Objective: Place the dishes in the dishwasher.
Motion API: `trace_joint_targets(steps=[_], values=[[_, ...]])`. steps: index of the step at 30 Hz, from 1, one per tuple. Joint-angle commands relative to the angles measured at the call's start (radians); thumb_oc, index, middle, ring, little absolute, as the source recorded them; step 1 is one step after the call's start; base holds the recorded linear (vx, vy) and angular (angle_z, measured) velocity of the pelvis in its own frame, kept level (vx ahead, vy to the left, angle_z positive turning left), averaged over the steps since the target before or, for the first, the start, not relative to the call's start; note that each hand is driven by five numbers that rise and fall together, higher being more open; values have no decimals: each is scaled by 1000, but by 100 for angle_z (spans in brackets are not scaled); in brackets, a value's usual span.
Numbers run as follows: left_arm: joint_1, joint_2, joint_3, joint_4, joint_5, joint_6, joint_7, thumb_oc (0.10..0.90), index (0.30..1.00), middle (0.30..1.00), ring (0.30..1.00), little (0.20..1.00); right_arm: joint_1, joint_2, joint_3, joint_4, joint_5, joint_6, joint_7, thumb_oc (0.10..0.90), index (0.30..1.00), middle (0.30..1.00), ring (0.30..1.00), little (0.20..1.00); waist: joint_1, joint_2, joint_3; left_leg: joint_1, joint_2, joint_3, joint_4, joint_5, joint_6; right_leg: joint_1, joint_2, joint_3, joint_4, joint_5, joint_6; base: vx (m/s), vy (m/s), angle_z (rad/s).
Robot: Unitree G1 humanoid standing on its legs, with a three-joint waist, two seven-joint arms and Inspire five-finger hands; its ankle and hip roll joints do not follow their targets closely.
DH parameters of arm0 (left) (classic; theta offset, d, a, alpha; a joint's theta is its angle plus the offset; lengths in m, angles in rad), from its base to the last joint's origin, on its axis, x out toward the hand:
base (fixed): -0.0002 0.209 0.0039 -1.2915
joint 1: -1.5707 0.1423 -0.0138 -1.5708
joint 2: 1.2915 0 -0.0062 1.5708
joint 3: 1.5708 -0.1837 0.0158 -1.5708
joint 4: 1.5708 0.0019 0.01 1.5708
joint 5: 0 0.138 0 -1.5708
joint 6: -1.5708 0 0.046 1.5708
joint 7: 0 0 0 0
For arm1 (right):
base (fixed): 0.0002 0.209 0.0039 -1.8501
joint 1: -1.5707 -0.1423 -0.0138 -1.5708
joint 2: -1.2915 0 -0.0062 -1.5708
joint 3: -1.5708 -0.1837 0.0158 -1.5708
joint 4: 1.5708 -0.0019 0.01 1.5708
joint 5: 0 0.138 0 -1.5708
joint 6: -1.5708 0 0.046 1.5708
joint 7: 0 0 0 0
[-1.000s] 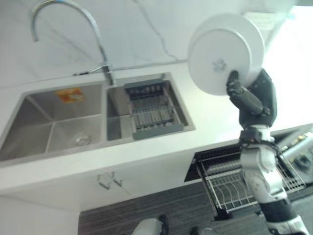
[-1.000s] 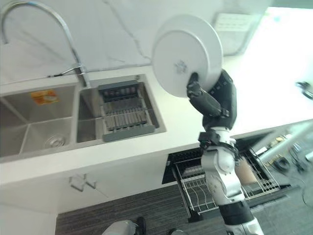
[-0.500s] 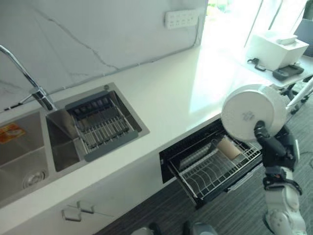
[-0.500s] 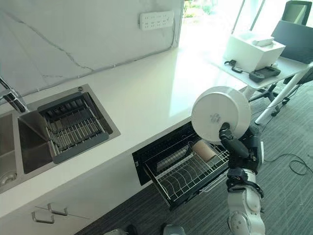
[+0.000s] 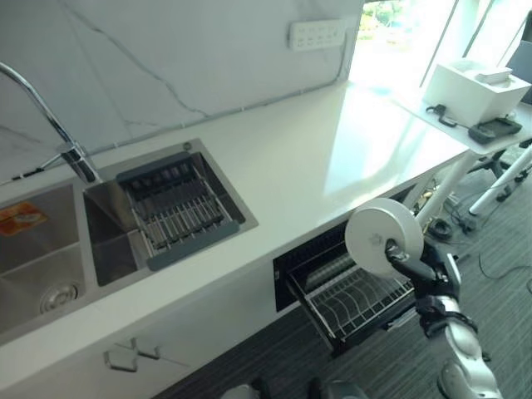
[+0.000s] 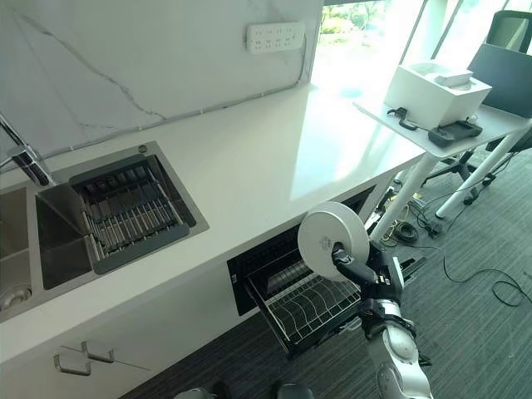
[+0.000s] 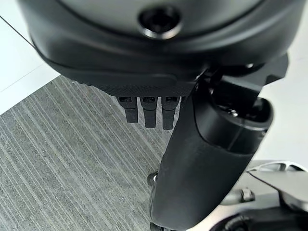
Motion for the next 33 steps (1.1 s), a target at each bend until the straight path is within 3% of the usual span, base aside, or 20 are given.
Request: trace_joint_targets(steps=[1,3,7,9,13,14,19,22,26,30,33], values=[[-63,-9,-21,-39,-4,4,22,800,900,900,900,900,-180,-27,-34,-57,-80,-114,-38,400,300,300,300,300,16,13,24,39,41,-126,58,-92,-65,64,-40,-54,-3,-43,53,-26,-35,31],[-100,8,-35,-49,-15,18,17,800,900,900,900,900,-229,-44,-1,23,-120,-129,-100,400,300,300,300,300,40,37,76,19,26,-167,58,-73,-57,61,-39,-73,-3,-25,33,-89,-40,28],[-117,10,-49,-52,-16,6,2,800,900,900,900,900,-272,-62,15,117,-177,-117,-157,400,300,300,300,300,55,66,112,10,14,-190,58,-64,-56,66,-44,-87,-3,-17,25,-24,20,27],[-110,6,-70,-49,-14,-14,6,800,900,900,900,900,-305,-81,16,219,-301,-100,-293,400,300,300,300,300,64,91,129,8,0,-207,58,-58,-55,64,-51,-88,15,-22,20,49,86,30],[-104,1,-83,-48,-19,-22,1,800,900,900,900,900,-326,-103,25,288,-370,-72,-379,400,300,300,300,300,68,110,138,5,-10,-216,58,-54,-55,55,-60,-87,35,-30,18,44,78,11],[-101,0,-102,-45,-27,-34,-7,800,900,900,900,900,-357,-129,35,338,-458,-40,-468,400,300,300,300,300,73,130,146,4,-18,-222,58,-51,-54,52,-67,-87,45,-34,16,55,102,4],[-113,2,-133,-43,-79,-79,-22,800,900,900,900,900,-463,-171,64,463,-630,31,-667,400,300,300,300,300,90,162,176,-18,-30,-224,58,-39,-49,16,-82,-83,86,-44,11,-1,78,4],[-121,9,-141,-41,-98,-93,-25,800,900,900,900,900,-503,-187,83,507,-744,65,-764,400,300,300,300,300,99,165,193,-33,-35,-227,58,-31,-43,-8,-87,-77,113,-48,9,-21,11,2],[-143,30,-155,-14,-113,-114,-11,800,900,900,900,900,-559,-222,124,574,-851,140,-908,400,300,300,300,300,118,148,233,-69,-42,-237,58,-17,-31,-58,-87,-65,157,-49,9,-50,-48,7],[-175,51,-169,-3,-106,-125,7,800,900,900,900,900,-613,-247,187,628,-909,193,-983,400,300,300,300,300,137,133,280,-122,-51,-245,58,-3,-18,-119,-85,-57,189,-44,9,-96,-112,8],[-201,63,-188,-4,-117,-144,18,800,900,900,900,900,-669,-269,237,664,-893,207,-973,400,300,300,300,300,147,132,307,-153,-63,-255,60,-11,-17,-159,-87,-44,218,-63,20,-92,-97,7]])
